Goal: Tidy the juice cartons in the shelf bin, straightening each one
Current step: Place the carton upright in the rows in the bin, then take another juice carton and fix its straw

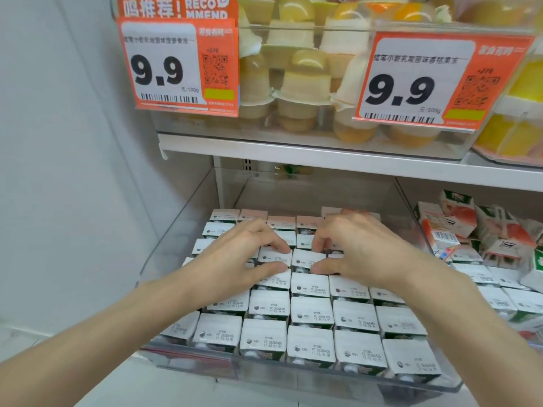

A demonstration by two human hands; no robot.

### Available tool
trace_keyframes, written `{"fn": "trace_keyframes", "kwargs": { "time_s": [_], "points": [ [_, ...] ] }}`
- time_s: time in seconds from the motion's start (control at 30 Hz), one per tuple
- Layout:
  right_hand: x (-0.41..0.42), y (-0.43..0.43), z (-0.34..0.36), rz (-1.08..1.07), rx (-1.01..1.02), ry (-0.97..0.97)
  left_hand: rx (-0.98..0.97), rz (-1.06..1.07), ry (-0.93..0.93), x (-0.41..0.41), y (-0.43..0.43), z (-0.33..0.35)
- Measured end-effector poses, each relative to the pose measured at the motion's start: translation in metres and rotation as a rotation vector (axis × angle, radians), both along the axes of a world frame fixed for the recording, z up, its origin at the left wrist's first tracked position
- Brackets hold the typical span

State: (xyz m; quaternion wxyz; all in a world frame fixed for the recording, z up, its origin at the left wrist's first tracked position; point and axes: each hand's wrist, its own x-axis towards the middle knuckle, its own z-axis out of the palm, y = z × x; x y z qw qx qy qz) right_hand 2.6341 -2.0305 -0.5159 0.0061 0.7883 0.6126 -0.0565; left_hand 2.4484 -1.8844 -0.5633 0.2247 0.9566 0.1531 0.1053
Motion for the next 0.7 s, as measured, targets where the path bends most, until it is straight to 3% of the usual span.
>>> {"fn": "trace_keyframes", "kwargs": {
  "time_s": [0.23, 0.7],
  "points": [
    [0.004, -0.012, -0.008, 0.028, 0.064, 0.118, 0.005, 0.014, -0.037, -0.009, -0.001, -0.005],
    [-0.026, -0.030, -0.009, 0.092, 0.749, 0.523, -0.311, 0.012, -0.342, -0.011, -0.019, 0.015]
  ]
}}
